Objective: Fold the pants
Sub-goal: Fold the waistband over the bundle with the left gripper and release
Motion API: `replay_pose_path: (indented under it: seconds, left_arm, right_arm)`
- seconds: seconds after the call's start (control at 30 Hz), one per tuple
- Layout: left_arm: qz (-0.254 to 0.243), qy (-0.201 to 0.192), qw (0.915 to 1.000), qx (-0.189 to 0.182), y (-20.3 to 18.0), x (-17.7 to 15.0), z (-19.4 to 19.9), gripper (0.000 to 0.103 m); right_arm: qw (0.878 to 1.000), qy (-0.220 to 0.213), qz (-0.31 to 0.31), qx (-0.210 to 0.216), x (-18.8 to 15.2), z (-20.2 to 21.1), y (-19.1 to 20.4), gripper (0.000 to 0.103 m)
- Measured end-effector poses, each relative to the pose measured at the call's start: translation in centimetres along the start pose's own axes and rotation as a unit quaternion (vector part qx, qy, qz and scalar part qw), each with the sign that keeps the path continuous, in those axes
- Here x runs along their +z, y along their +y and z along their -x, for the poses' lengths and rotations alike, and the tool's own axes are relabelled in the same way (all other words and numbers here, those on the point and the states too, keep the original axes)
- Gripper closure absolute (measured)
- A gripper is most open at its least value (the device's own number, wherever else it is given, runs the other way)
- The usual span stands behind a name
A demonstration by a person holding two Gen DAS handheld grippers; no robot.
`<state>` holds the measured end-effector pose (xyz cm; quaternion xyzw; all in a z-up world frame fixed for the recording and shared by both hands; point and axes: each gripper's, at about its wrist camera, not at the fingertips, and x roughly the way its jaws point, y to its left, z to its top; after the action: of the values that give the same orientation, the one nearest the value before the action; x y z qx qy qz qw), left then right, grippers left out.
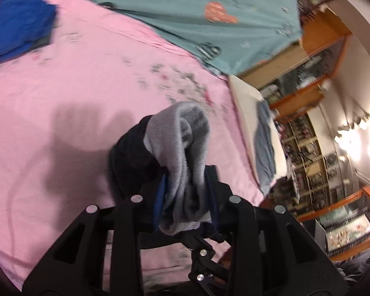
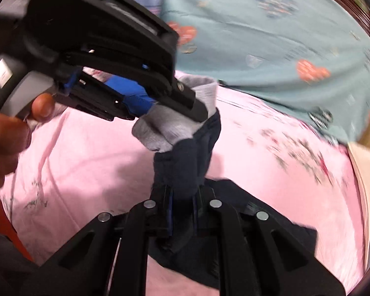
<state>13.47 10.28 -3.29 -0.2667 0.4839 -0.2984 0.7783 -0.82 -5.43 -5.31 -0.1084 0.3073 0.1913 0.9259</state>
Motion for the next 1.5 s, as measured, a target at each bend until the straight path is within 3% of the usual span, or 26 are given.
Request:
replay_pose_path:
  seconds: [0.17, 0.3, 0.5, 0.8, 0.87, 0.93, 0.97, 1.0, 1.07, 1.2, 1.3, 1.5]
  left_arm:
    - [-0.037, 0.044, 0.9978, -0.033, -4.9, -0.6, -6.7, 0.073]
    - [-0.069, 0.090, 0.9933, -0.018, -8.1, -1.9, -13.2, 0.073]
    - [-0.093, 0.135, 0.9865, 0.005, -9.8, -3.5, -19.2, 0.073]
    - [-0.109, 0.169, 0.9784, 0.046, -10.3, -4.8, -24.3, 0.072]
    - [-0.111, 0.173, 0.9773, 0.054, -10.3, -5.0, -24.7, 0.072]
    - [-0.122, 0.166, 0.9767, 0.059, -10.9, -4.7, -24.1, 0.067]
    - [-0.128, 0.155, 0.9775, 0.063, -11.3, -4.4, -23.1, 0.049]
    - [-0.133, 0.139, 0.9790, 0.068, -11.6, -4.0, -22.0, 0.031]
    - [-0.137, 0.096, 0.9825, 0.082, -11.4, -3.2, -19.2, 0.020]
    - [-0.123, 0.061, 0.9831, 0.121, -8.5, -2.7, -15.6, 0.020]
    - [-0.105, 0.080, 0.9815, 0.139, -5.5, -3.7, -14.5, 0.022]
    - [-0.128, 0.116, 0.9752, 0.139, -3.9, -6.5, -14.6, 0.024]
  right_arm:
    - [0.997, 0.022, -0.062, -0.049, -3.8, 2.7, -5.6, 0.092]
    - [0.990, 0.056, -0.112, -0.068, -6.9, 2.7, -9.6, 0.092]
    - [0.983, 0.090, -0.145, -0.071, -10.2, 1.9, -12.7, 0.092]
    - [0.974, 0.132, -0.180, -0.042, -13.1, -0.7, -15.2, 0.092]
    - [0.971, 0.137, -0.192, -0.034, -13.6, -1.3, -15.9, 0.090]
    - [0.968, 0.134, -0.210, -0.031, -13.8, -1.2, -16.6, 0.077]
    - [0.965, 0.133, -0.225, -0.032, -14.0, -1.0, -17.3, 0.063]
    - [0.962, 0.134, -0.237, -0.028, -14.2, -0.8, -18.0, 0.056]
    - [0.958, 0.137, -0.252, -0.016, -14.3, -0.1, -19.0, 0.056]
    - [0.959, 0.109, -0.258, -0.038, -13.5, 3.7, -20.6, 0.056]
    - [0.964, 0.075, -0.247, -0.057, -11.8, 6.1, -20.9, 0.056]
    - [0.969, 0.037, -0.245, 0.014, -7.7, 3.7, -20.4, 0.056]
